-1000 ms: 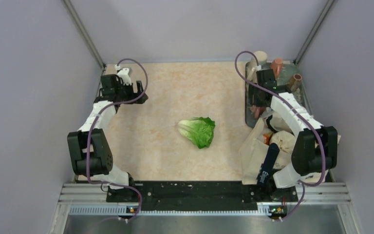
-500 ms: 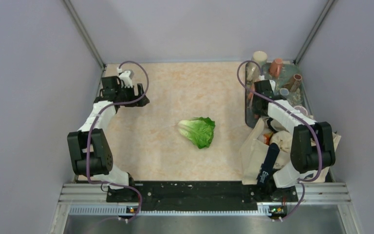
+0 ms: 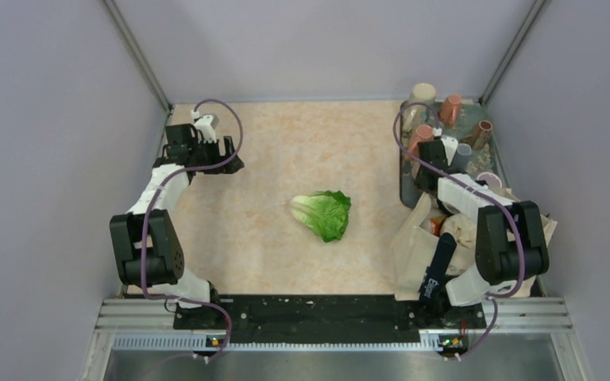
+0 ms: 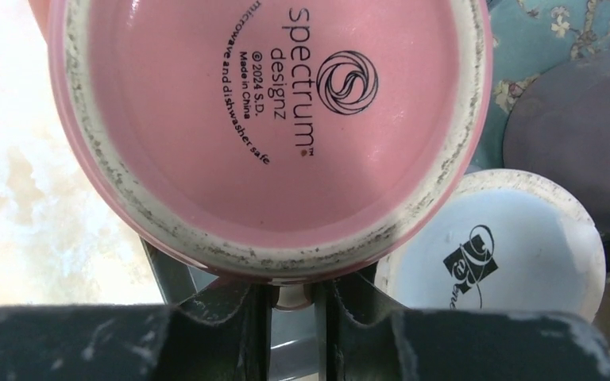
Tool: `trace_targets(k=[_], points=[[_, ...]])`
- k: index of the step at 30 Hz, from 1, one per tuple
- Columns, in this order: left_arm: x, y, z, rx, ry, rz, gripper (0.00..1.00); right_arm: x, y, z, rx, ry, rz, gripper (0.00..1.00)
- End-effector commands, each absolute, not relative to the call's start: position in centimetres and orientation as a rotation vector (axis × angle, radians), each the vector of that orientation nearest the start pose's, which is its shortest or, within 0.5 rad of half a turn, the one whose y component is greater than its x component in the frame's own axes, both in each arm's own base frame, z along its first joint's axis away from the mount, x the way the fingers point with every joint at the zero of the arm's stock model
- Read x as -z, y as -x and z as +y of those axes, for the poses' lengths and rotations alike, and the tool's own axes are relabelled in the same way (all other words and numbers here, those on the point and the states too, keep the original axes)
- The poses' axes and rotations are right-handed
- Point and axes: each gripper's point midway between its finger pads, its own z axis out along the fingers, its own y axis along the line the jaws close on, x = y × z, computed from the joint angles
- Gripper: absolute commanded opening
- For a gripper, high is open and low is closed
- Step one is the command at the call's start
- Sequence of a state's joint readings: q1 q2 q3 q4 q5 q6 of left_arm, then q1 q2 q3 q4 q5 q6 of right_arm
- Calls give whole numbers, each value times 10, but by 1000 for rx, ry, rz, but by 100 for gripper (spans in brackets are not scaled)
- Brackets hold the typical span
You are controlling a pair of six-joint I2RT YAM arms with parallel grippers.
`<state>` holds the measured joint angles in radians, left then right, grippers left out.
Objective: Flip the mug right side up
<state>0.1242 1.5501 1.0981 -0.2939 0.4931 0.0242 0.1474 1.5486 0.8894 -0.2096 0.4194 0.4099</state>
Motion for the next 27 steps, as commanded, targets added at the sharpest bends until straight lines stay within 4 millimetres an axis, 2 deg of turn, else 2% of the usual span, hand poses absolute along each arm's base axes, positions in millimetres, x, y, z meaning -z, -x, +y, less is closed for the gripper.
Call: trace_targets(k=[1,10,14,18,20,22,24,27], points=[[-151,-417,-35,517,-151,2218,86,-110,-387,-2,173,-508,2165,0],[-163,-422,-39,539,-161,2211,83,-162,-387,27,-54,-405,2085,0],[-169,-421,-56,614,-201,2195,82,-176,-387,41,-148,-359,2063,0],[-190,-416,-92,791,-231,2163,83,-206,-393,68,-316,-320,1987,0],[-213,-409,-121,940,-286,2116,87,-232,-398,85,-368,-288,1933,0],[-236,-404,-148,1064,-339,2069,91,-258,-402,113,-457,-223,1885,0],[-257,-396,-173,1158,-396,2031,98,-287,-404,141,-530,-155,1825,0],[-285,-388,-196,1280,-437,1972,99,-330,-399,183,-735,-69,1705,0]])
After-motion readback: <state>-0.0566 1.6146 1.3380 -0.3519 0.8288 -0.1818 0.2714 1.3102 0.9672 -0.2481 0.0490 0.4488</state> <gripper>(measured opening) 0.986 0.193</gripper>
